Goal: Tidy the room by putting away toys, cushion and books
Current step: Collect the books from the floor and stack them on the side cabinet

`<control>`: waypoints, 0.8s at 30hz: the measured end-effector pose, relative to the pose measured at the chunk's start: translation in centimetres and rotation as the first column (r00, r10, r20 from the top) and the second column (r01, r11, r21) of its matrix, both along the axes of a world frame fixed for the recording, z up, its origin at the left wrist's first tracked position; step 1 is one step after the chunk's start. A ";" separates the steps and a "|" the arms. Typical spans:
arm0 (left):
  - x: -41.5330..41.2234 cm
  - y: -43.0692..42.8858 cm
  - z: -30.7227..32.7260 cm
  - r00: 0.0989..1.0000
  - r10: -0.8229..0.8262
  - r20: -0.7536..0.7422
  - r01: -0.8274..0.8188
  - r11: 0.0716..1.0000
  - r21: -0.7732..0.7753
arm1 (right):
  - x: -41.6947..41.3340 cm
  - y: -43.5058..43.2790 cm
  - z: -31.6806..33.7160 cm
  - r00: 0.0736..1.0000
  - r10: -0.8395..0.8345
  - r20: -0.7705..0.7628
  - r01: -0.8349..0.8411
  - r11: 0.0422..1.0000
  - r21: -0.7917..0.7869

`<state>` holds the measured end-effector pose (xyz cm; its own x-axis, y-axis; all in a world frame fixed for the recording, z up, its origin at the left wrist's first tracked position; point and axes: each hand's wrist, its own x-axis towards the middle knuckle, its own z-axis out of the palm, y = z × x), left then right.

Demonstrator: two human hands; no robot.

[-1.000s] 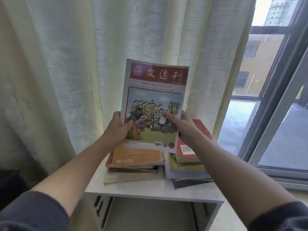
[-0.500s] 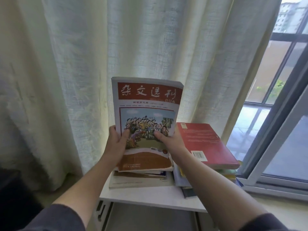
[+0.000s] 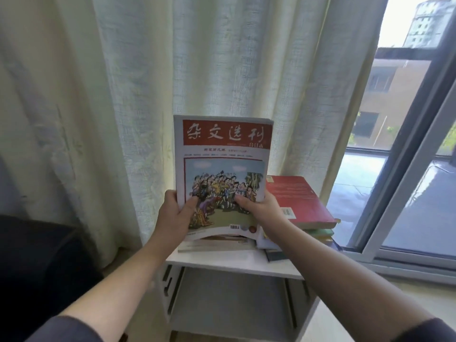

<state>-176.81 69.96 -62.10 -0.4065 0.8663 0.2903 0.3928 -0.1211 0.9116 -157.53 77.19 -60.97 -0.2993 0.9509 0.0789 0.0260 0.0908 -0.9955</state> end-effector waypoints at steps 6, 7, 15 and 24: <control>1.4 -7.1 -1.9 0.995 -0.085 -0.050 0.079 0.990 -0.116 | 3.2 -6.7 -3.1 0.999 0.036 -0.021 -0.037 0.997 -0.074; 1.9 -8.8 -2.8 0.995 -0.097 -0.035 0.090 0.984 -0.156 | 3.7 -8.2 -4.3 0.999 0.035 0.006 -0.034 0.995 -0.092; 3.6 -16.0 -10.0 0.994 -0.084 0.071 0.105 0.916 -0.388 | 5.2 -15.9 -12.2 0.999 0.022 0.042 -0.007 0.945 -0.327; 3.8 -19.0 -17.0 0.996 -0.003 0.092 0.060 0.782 -0.621 | 5.5 -20.3 -18.9 0.991 0.033 0.128 0.042 0.839 -0.542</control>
